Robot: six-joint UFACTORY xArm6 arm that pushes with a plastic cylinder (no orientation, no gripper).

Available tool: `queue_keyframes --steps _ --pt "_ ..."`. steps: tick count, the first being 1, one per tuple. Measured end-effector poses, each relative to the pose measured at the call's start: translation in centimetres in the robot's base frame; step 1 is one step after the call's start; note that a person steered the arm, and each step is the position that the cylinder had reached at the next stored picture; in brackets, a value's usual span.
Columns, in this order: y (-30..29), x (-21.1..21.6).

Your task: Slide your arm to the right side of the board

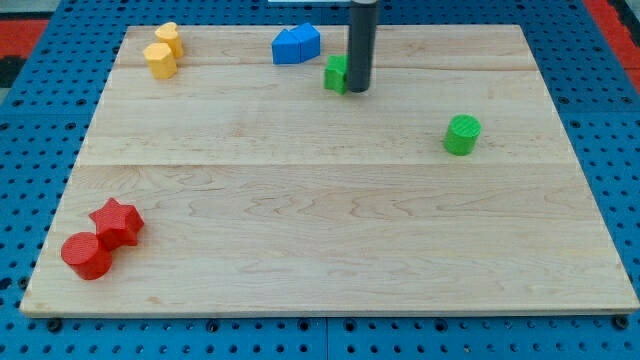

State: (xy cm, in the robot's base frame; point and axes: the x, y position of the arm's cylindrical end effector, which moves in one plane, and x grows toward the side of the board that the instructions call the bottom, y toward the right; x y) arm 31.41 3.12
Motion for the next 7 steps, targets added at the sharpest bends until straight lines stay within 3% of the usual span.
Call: queue_keyframes --steps 2,5,6,7 --pt "-6.9 -0.7" --pt "-8.3 -2.2" --pt "-8.5 0.6" --pt "-6.3 8.6"
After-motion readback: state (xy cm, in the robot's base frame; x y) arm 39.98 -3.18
